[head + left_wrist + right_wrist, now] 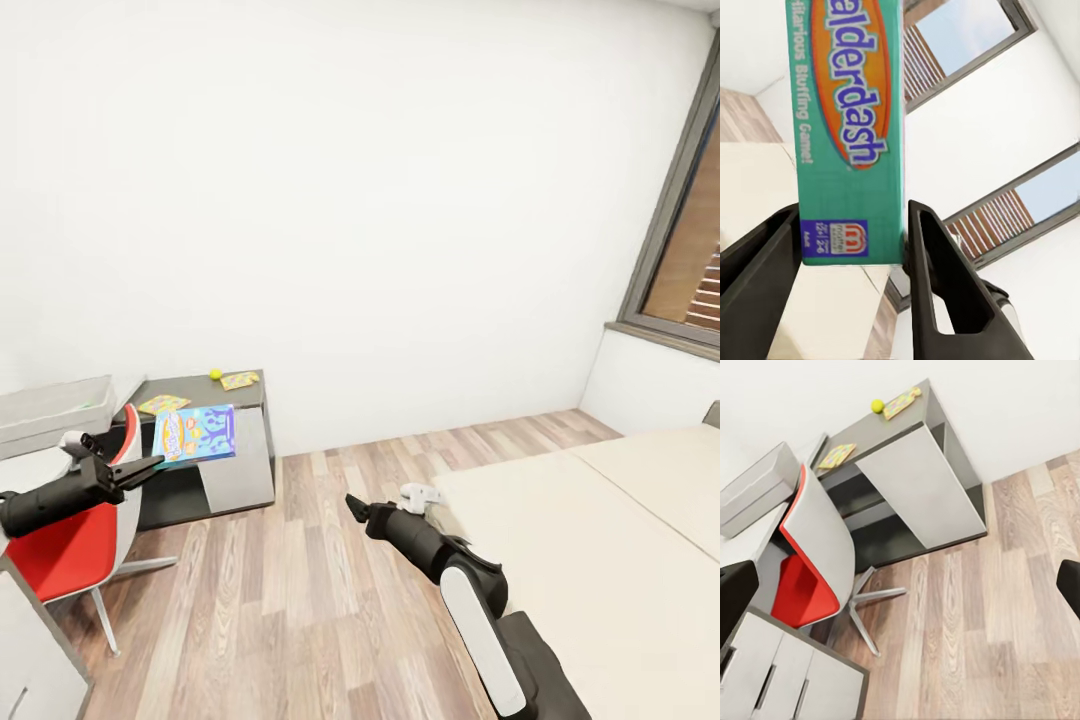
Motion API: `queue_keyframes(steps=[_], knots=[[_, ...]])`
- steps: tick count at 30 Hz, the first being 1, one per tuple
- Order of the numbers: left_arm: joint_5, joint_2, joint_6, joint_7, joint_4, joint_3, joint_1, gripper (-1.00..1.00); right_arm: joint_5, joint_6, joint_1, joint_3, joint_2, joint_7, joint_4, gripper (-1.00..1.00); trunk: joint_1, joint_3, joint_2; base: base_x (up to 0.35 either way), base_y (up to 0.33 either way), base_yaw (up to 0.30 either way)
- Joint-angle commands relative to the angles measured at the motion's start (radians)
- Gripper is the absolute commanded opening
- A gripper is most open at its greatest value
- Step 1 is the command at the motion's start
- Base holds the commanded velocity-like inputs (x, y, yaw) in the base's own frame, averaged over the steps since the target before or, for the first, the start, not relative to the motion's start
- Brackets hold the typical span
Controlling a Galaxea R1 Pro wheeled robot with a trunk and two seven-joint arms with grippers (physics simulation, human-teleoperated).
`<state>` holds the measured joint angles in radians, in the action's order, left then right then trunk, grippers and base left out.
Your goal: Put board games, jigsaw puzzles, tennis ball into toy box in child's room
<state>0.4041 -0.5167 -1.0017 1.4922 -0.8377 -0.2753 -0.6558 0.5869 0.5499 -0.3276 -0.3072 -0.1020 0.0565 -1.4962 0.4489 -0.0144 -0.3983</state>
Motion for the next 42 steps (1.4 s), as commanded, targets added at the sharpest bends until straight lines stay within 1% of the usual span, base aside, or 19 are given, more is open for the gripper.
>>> queue_keyframes(steps=[1, 8, 21, 36, 42], knots=[[0.004, 0.0, -0.011, 0.003, 0.0, 0.001, -0.001, -1.0, 0.008, 0.004, -0.001, 0.0, 0.0, 0.006, -0.001, 1.0, 0.001, -0.002, -0.002, 0.298, 0.167, 0.248], [0.004, 0.0, -0.011, 0.0, 0.0, 0.002, -0.001, -1.0, 0.008, 0.004, -0.001, 0.001, 0.001, 0.005, 0.0, 1.0, 0.001, -0.005, -0.002, 0.279, 0.048, 0.181], [0.004, 0.001, -0.011, -0.001, 0.0, 0.002, -0.001, -1.0, 0.008, 0.003, -0.001, 0.001, 0.006, 0.004, 0.001, 1.0, 0.001, -0.006, -0.002, 0.32, -0.01, 0.008], [0.004, 0.0, -0.011, 0.003, 0.0, 0.001, -0.001, -1.0, 0.008, 0.004, -0.001, -0.001, 0.003, 0.003, -0.001, 1.0, 0.001, -0.006, -0.002, 0.332, 0.0, 0.001], [0.004, 0.0, -0.011, 0.003, 0.0, 0.001, -0.001, -1.0, 0.008, 0.004, -0.001, 0.0, 0.002, 0.003, -0.001, 1.0, 0.001, -0.005, -0.002, 0.33, 0.06, 0.17]])
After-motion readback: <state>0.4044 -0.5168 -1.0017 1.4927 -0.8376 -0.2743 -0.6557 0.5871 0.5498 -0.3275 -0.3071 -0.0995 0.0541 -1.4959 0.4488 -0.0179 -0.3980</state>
